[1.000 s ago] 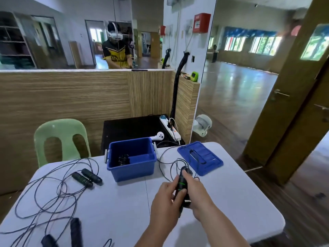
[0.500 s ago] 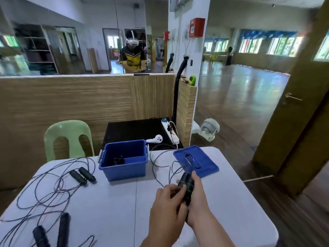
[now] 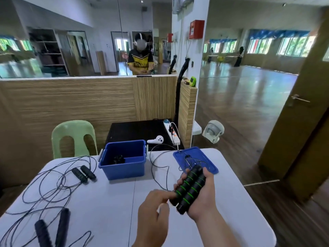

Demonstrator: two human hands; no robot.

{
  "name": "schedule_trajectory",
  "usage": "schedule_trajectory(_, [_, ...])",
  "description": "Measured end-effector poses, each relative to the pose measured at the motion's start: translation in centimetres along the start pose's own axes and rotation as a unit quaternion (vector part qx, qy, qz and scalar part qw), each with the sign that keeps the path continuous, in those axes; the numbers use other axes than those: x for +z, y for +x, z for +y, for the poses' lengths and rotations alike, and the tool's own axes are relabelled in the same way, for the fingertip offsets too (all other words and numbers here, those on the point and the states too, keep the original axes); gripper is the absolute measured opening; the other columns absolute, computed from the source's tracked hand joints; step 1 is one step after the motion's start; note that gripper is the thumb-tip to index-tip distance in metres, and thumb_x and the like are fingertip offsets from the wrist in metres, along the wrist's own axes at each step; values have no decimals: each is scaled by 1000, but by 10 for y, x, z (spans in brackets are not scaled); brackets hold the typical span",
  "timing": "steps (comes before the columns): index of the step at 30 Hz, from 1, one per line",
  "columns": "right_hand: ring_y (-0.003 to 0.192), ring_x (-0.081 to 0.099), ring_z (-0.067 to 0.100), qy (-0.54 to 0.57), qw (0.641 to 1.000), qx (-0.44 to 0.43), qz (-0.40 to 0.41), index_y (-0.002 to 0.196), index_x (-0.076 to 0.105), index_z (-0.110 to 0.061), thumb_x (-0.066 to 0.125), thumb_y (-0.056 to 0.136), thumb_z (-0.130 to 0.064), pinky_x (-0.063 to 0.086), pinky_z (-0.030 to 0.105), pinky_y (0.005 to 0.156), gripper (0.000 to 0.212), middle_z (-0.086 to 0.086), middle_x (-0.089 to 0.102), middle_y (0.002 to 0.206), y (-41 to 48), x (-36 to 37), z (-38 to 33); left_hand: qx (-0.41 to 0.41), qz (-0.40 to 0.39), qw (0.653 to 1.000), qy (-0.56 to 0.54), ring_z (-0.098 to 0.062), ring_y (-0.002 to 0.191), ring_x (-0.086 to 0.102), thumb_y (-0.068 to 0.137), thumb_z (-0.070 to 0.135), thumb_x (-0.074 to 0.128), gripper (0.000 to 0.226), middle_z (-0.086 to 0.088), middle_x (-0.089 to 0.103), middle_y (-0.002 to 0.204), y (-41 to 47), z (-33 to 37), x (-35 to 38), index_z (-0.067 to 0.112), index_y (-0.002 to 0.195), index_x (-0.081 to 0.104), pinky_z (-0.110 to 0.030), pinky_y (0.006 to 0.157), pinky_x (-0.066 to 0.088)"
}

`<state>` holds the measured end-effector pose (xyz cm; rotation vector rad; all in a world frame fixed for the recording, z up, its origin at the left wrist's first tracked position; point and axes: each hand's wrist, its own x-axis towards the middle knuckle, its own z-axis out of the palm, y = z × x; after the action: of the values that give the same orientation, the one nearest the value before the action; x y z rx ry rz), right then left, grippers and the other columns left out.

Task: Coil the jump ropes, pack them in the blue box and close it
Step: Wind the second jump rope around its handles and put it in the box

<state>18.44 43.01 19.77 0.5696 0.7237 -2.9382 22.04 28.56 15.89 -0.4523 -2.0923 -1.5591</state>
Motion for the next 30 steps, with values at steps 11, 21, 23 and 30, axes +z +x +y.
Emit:
schedule_trajectory(11, [64, 53, 28, -275, 959, 40, -55, 99, 66, -5, 62, 86, -39, 47, 39, 66, 36, 13, 57, 81, -38, 17, -18, -311, -179, 917, -173, -16, 137, 44, 102, 51, 43, 29, 15, 67, 122, 162, 54, 15, 38, 118, 63, -32, 104, 28])
schedule_trajectory(21, [59, 54, 25, -607, 781, -137, -52, 77, 61, -12, 68, 71, -33, 46, 40, 63, 23, 8, 61, 67, -52, 34, -80, -280, -357, 885, -102, -21, 124, 61, 81, 94, 18, 97, -8, 57, 146, 173, 61, 27, 32, 152, 44, -44, 121, 27])
schedule_trajectory(23, [61, 56, 21, -705, 679, -205, -31, 76, 63, -18, 68, 69, -40, 48, 39, 63, 24, 1, 63, 67, -50, 36, -91, -269, -384, 880, -76, -15, 113, 66, 91, 84, 12, 91, -15, 65, 131, 169, 65, 20, 26, 152, 45, -40, 113, 29])
schedule_trajectory(30, [79, 62, 13, -887, 326, -328, 10, 94, 51, -35, 54, 62, -63, 52, 34, 69, 42, -13, 65, 85, -54, 59, -126, -296, -385, 856, -175, -19, 49, 58, 96, 78, 20, 80, -9, 55, 63, 152, 81, 7, 19, 135, 57, -36, 61, 57])
